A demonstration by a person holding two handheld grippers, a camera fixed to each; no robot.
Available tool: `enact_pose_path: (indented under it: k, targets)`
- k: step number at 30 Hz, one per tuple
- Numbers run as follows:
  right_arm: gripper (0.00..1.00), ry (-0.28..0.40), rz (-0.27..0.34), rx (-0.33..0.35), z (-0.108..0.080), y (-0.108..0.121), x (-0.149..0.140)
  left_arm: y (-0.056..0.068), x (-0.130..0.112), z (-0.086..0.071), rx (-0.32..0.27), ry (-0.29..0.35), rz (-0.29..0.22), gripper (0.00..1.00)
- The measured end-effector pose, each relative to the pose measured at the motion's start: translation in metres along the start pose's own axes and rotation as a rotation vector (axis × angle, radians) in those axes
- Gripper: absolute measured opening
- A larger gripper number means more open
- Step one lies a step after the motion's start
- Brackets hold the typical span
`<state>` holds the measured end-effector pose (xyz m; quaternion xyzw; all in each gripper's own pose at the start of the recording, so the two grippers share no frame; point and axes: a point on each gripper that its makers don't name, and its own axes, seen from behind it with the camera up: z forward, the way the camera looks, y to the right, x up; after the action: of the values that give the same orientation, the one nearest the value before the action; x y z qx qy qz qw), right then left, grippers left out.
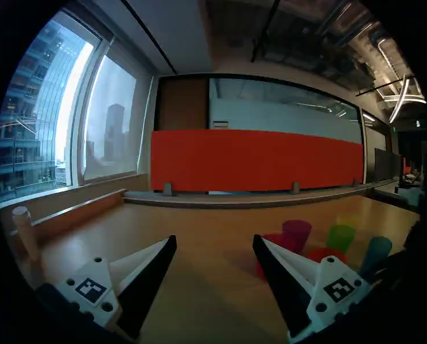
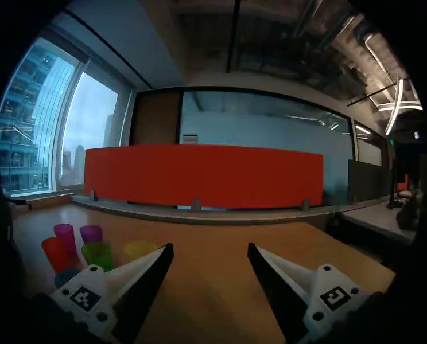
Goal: Pour water
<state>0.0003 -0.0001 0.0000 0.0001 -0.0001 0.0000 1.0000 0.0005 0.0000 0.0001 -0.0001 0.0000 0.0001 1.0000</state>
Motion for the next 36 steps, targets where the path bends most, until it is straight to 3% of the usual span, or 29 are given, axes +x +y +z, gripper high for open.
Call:
enact_pose_path:
  k: [12,26,36]
  targets:
    - [1.0,-0.034,-0.012,0.03,0.008,-0.003,0.042,0.004,0.07,0.006,-0.025,0.031,0.04,0.99]
    - [1.0,-0.039,0.012,0.093,0.02,-0.001,0.103,0.012,0.147,0.021,-0.074,0.042,0.025,0.99]
    - [1.0,-0.028,-0.017,0.115,0.027,-0.002,0.142,0.022,0.182,0.029,-0.123,0.025,0.05,0.99]
